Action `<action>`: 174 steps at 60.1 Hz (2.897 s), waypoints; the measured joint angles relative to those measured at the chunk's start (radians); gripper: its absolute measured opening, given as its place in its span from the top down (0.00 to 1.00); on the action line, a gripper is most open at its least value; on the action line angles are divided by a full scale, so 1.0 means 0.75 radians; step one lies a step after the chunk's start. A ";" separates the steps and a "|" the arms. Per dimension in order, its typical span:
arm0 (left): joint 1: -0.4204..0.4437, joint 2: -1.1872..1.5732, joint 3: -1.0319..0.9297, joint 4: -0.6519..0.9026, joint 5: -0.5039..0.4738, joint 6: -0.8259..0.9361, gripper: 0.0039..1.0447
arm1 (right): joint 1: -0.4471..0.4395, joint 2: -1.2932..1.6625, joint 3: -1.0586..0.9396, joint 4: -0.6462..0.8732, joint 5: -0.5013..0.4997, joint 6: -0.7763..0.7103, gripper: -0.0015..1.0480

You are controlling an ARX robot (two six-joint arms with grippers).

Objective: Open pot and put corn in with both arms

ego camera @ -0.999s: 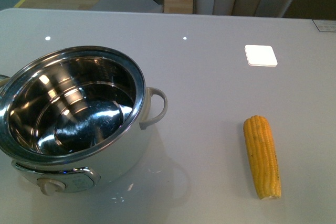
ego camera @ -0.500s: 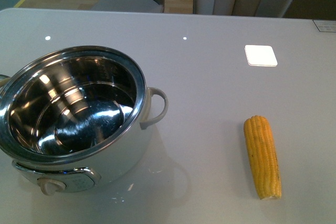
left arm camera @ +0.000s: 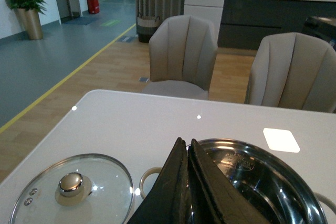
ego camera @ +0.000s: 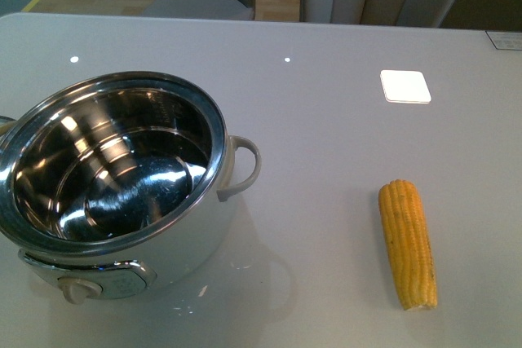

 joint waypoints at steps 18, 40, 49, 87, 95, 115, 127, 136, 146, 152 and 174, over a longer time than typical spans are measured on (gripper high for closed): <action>0.000 -0.018 -0.001 -0.008 0.000 -0.001 0.74 | 0.000 0.000 0.000 0.000 0.000 0.000 0.08; 0.000 -0.018 -0.001 -0.008 0.000 -0.001 0.11 | 0.000 0.000 0.000 0.000 0.000 0.000 0.08; 0.000 -0.018 0.000 -0.008 -0.001 0.003 0.07 | -0.010 0.092 0.071 -0.192 -0.089 0.064 0.08; 0.000 -0.019 0.000 -0.009 0.000 0.003 0.06 | 0.393 1.824 0.403 0.265 0.117 0.395 0.08; 0.000 -0.019 -0.001 -0.009 0.000 0.003 0.06 | 0.402 2.129 0.478 0.360 0.157 0.374 0.08; 0.000 -0.019 -0.001 -0.009 0.000 0.003 0.06 | 0.406 2.541 0.662 0.457 0.165 0.323 0.08; 0.000 -0.019 -0.001 -0.009 0.000 0.003 0.06 | 0.422 2.730 0.770 0.463 0.169 0.317 0.08; 0.000 -0.019 0.000 -0.009 0.000 0.003 0.06 | 0.429 2.843 0.834 0.469 0.173 0.315 0.08; 0.000 -0.019 -0.001 -0.009 0.000 0.003 0.06 | 0.443 2.918 0.869 0.460 0.179 0.321 0.16; 0.000 -0.019 -0.001 -0.009 0.000 0.003 0.06 | 0.457 2.921 0.872 0.455 0.175 0.329 0.30; 0.000 -0.019 -0.001 -0.009 0.000 0.003 0.06 | 0.466 2.810 0.843 0.455 0.139 0.389 0.74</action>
